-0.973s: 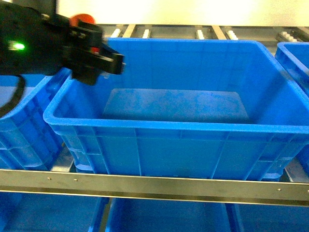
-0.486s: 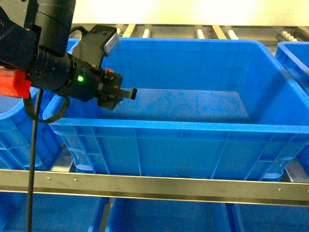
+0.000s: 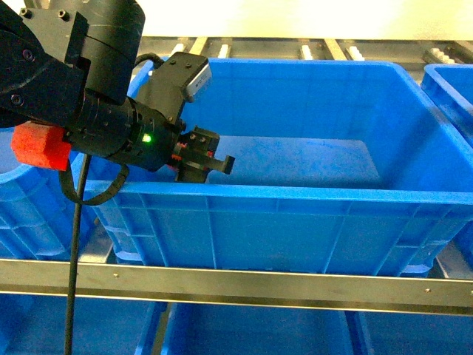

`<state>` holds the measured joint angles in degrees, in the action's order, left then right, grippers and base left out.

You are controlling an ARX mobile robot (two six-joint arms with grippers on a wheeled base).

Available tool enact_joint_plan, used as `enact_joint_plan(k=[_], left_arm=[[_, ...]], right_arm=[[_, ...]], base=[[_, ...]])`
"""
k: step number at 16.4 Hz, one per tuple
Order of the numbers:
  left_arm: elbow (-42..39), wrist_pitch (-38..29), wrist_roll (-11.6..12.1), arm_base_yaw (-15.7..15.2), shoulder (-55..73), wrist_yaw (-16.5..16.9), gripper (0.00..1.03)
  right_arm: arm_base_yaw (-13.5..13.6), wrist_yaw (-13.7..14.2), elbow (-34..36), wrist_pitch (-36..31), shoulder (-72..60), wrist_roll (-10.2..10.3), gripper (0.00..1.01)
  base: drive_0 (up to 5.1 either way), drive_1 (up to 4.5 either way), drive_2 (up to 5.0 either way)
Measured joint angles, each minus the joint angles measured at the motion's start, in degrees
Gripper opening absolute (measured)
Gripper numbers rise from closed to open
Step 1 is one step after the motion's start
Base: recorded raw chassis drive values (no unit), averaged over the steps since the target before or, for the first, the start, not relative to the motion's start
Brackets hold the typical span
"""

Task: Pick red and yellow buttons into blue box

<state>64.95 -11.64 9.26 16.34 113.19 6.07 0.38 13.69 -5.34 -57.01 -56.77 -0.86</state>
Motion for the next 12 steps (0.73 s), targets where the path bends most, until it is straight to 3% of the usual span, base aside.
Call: enact_joint_plan(k=[2, 5, 9, 12], left_arm=[[-0.02, -1.03, 0.00, 0.02, -0.11, 0.22, 0.66], [-0.42, -4.00, 0.24, -0.96, -2.21, -0.04, 0.99], [-7.54, -13.66, 0.20, -4.42, -14.71, -0.81, 0.98], [-26.21, -28.94, -0.68, -11.30, -30.21, -3.17, 0.98]], right_arm=[[0.00, 0.00, 0.00, 0.00, 0.00, 0.00, 0.98], [0.00, 0.00, 0.00, 0.00, 0.00, 0.00, 0.98], [0.00, 0.00, 0.00, 0.00, 0.00, 0.00, 0.98], [0.00, 0.00, 0.00, 0.00, 0.00, 0.00, 0.98]], base=[[0.0, 0.00, 0.0], [0.0, 0.00, 0.0], [0.0, 0.00, 0.0], [0.0, 0.00, 0.0]])
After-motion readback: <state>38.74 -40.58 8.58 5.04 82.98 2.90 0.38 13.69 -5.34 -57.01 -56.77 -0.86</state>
